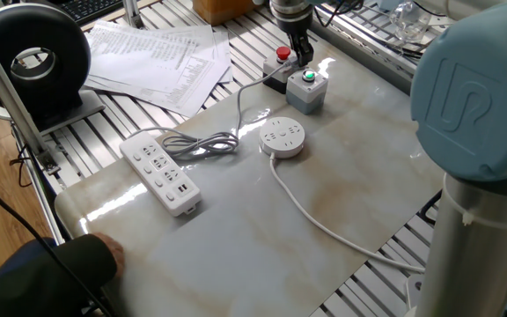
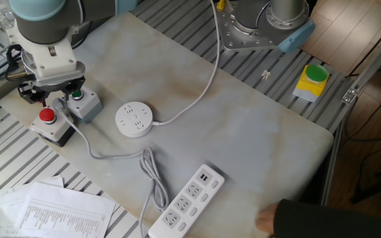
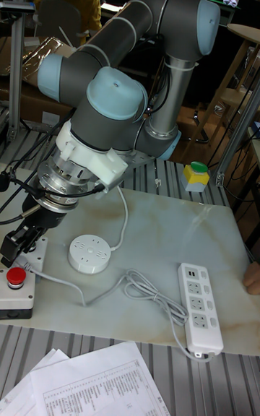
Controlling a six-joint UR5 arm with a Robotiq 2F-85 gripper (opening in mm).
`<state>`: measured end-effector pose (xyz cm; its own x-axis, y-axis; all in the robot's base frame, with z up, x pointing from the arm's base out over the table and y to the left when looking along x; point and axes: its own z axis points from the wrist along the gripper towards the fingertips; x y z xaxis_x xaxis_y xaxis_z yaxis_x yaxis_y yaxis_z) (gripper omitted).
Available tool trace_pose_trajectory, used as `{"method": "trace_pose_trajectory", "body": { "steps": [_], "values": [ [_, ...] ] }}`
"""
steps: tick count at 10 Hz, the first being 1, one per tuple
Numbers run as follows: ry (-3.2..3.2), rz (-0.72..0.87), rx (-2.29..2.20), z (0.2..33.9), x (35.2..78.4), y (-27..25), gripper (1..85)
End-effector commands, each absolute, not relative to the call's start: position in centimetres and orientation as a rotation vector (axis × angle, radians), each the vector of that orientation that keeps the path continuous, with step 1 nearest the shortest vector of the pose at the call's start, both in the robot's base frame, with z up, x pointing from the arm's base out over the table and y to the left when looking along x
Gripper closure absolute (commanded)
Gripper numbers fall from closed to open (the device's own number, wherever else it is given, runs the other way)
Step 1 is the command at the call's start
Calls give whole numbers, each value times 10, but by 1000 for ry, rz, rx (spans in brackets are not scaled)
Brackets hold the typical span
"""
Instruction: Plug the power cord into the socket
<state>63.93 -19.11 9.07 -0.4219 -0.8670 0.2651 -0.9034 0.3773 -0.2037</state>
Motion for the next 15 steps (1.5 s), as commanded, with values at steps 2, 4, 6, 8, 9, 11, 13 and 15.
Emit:
{"method": "trace_pose_trajectory", "body": {
  "steps": [2, 4, 6, 8, 9, 11, 13, 15],
  "values": [
    [-2532, 466, 1613, 85, 636, -188, 357],
    [-2532, 466, 1613, 85, 636, -187, 367],
    [-2534, 465, 1615, 84, 637, -187, 373],
    [-2540, 462, 1610, 83, 637, -185, 383],
    [-2541, 462, 1608, 83, 638, -184, 387],
    [-2544, 463, 1611, 81, 639, -183, 390],
    [-2547, 461, 1613, 80, 640, -183, 407],
    [-2550, 459, 1609, 80, 640, -183, 437]
  ]
}}
